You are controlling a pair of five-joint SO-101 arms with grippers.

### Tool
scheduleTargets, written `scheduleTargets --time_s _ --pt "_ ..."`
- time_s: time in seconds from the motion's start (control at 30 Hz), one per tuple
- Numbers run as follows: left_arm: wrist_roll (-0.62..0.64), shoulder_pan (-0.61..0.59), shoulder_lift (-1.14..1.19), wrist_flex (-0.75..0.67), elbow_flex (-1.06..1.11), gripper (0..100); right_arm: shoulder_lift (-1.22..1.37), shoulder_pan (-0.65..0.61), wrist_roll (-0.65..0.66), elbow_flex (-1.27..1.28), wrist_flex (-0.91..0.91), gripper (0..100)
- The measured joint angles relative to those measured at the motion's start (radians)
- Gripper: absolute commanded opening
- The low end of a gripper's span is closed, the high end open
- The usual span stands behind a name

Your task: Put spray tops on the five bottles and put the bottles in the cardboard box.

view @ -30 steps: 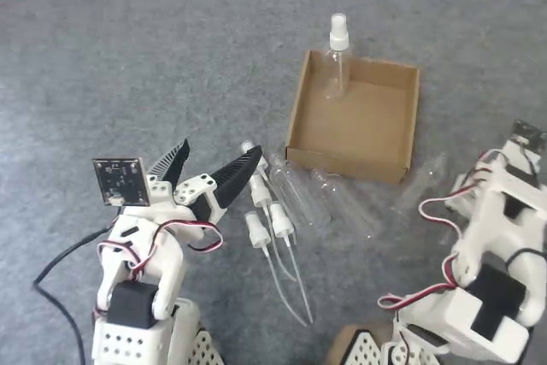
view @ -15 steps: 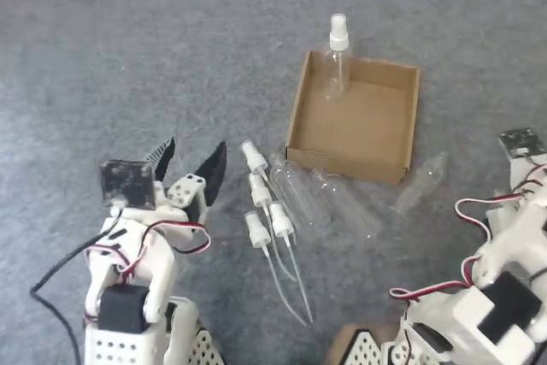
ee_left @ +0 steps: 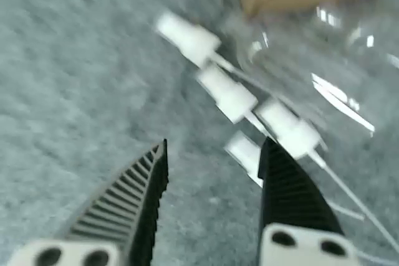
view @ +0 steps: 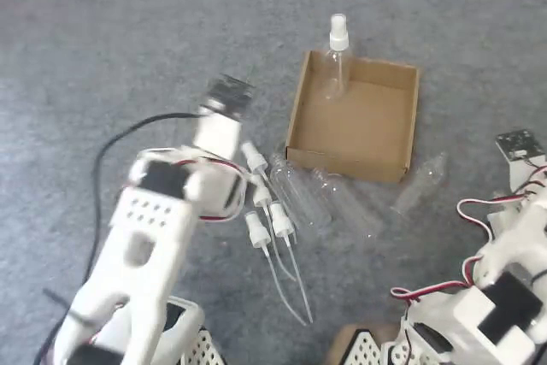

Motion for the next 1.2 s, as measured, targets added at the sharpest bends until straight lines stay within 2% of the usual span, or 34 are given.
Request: scheduleTargets --time_s 0.23,0.57,0.83,1.2 --pt "-0.063 0.083 0.064 -0.003 0.048 21 0.0 0.006 0.0 0.0 0.0 4.1" --pt "-0.279 0.092 0.064 -0.167 0.252 25 0.0 0.006 0.0 0.0 0.003 4.1" --pt "-0.328 0.092 0.064 -0.196 0.259 25 0.0 0.006 0.0 0.0 0.003 4.1" --pt "-0.33 0.092 0.066 -0.216 0.299 25 0.0 0.006 0.0 0.0 0.003 4.1"
